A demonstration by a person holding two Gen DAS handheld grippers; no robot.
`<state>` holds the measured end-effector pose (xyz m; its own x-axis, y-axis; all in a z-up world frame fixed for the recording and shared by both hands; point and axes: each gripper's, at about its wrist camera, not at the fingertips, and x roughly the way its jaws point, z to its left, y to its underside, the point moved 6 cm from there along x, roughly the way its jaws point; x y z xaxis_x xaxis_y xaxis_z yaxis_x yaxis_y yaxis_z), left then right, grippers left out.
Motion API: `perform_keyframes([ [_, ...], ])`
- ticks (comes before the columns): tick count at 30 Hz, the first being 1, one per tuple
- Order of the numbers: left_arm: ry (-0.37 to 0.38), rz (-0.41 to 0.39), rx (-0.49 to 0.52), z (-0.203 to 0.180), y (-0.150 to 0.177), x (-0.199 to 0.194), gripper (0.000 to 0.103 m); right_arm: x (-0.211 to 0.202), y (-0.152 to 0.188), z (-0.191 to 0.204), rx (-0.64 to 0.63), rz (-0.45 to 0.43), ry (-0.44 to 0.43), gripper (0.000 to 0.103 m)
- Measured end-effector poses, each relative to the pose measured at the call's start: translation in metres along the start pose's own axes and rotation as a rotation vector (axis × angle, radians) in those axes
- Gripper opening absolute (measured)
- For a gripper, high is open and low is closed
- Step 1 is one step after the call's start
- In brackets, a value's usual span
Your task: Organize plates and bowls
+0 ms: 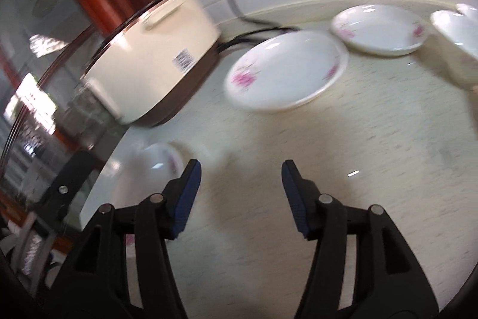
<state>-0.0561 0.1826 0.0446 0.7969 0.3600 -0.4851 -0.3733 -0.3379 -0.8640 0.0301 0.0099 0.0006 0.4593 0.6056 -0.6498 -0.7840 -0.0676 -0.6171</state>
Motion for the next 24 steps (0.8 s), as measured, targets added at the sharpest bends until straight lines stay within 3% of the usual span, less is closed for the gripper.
perform_keyframes([
  [6, 0.091, 0.062, 0.027, -0.062, -0.017, 0.024, 0.088, -0.018, -0.03, -0.064, 0.12, -0.092, 0.155, 0.069],
  [12, 0.083, 0.17, -0.004, -0.113, -0.027, 0.072, 0.089, -0.032, -0.047, -0.108, 0.194, -0.138, 0.244, 0.072],
  [16, 0.031, 0.214, -0.074, -0.126, -0.027, 0.102, 0.089, -0.035, -0.046, -0.115, 0.204, -0.141, 0.256, 0.073],
  [20, -0.049, 0.271, -0.08, -0.131, -0.024, 0.133, 0.089, -0.028, -0.043, -0.111, 0.173, -0.119, 0.25, 0.073],
  [24, -0.029, 0.255, -0.08, -0.128, -0.026, 0.151, 0.089, -0.022, -0.042, -0.107, 0.155, -0.118, 0.232, 0.073],
])
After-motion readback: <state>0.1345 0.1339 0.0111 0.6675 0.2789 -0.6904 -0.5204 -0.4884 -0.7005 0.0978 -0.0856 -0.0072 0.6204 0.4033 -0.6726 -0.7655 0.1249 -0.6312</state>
